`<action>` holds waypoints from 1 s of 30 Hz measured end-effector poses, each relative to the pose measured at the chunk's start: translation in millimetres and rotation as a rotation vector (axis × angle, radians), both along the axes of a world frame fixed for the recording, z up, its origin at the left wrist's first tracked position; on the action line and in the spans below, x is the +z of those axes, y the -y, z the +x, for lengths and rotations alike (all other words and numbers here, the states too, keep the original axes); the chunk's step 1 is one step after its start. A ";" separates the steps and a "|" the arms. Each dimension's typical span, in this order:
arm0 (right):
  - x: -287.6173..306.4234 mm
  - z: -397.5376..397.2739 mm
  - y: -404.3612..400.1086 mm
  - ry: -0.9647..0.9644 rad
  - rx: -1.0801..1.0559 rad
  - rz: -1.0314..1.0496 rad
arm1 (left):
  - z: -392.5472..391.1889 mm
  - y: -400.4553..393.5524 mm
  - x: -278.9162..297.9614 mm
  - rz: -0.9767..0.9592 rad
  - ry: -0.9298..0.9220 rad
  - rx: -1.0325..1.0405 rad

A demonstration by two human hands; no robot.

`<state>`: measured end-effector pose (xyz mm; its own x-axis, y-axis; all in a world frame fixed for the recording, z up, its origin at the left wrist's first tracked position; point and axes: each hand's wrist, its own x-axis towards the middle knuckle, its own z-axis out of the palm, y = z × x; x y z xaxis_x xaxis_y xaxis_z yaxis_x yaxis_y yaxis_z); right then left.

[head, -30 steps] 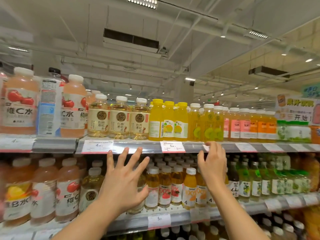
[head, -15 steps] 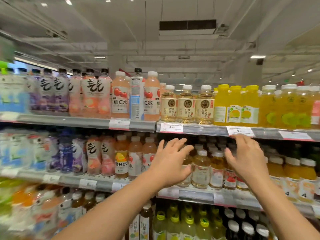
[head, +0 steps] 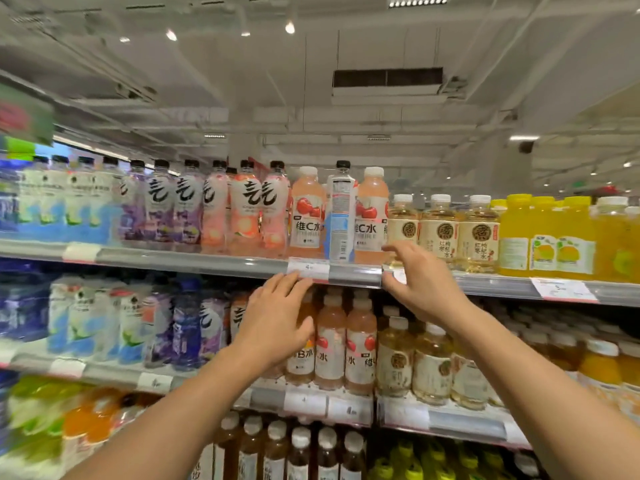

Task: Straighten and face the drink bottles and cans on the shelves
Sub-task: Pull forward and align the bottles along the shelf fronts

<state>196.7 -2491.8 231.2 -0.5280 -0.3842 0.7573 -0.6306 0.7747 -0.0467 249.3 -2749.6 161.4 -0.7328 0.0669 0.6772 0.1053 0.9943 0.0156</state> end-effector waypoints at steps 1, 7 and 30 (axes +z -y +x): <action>12.5 -1.0 11.7 -0.004 -0.013 -0.023 | -4.3 10.1 0.5 -0.007 0.006 0.006; 92.3 -9.8 78.4 -0.052 -0.080 -0.201 | -40.3 63.5 -6.0 -0.019 0.104 -0.019; 159.8 -56.5 180.8 -0.003 -0.522 -0.441 | -71.6 108.6 -22.9 -0.143 -0.066 -0.262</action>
<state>140.2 -2672.6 391.0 -0.5580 0.2651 0.7864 -0.1798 0.8865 -0.4264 177.7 -2858.2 138.5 -0.6329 0.3460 0.6927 0.3548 0.9247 -0.1378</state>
